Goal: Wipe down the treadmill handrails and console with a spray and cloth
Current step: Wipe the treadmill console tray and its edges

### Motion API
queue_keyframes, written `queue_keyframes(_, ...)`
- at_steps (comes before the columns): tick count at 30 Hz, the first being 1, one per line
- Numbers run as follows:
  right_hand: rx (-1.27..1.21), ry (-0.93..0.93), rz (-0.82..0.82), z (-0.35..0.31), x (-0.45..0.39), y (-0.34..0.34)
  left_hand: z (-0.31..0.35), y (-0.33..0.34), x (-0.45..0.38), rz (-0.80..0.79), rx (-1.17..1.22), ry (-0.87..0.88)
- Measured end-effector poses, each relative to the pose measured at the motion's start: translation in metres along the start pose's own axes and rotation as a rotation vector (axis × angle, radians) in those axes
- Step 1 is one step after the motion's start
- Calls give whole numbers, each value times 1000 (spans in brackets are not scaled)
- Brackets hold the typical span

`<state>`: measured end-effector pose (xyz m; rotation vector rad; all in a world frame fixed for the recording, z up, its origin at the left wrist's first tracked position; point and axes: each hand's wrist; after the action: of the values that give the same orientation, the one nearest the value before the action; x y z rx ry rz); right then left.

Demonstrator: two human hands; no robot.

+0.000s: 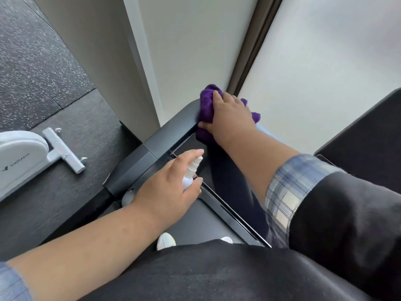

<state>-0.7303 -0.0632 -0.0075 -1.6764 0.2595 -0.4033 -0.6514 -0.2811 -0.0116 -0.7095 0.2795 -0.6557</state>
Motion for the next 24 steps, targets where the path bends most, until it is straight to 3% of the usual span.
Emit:
queue_keyframes(6,-89,-28,20,34,28,-5,-2,2,-1,13,22,16)
queue_keyframes(11,-18,-64,-249,39,19,-20,-11,-3,1,58,5,24)
queue_keyframes(14,-21,-84,-197,23,7,-17,-16,-7,5,67,22,3)
queue_keyframes(17,20,-217,-158,4,-7,-13,-16,-11,11,69,24,16)
queue_keyframes(24,140,-549,-236,-12,-23,-14,-15,-16,21,88,-7,93)
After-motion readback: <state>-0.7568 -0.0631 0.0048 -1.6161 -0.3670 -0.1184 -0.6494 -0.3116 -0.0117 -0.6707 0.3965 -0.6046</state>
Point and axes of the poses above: each hand's wrist, its own x-axis away from the middle knuckle, its own y-axis out of the palm, z = x × y, and after that the axes turned 8 degrees about y, right-handed
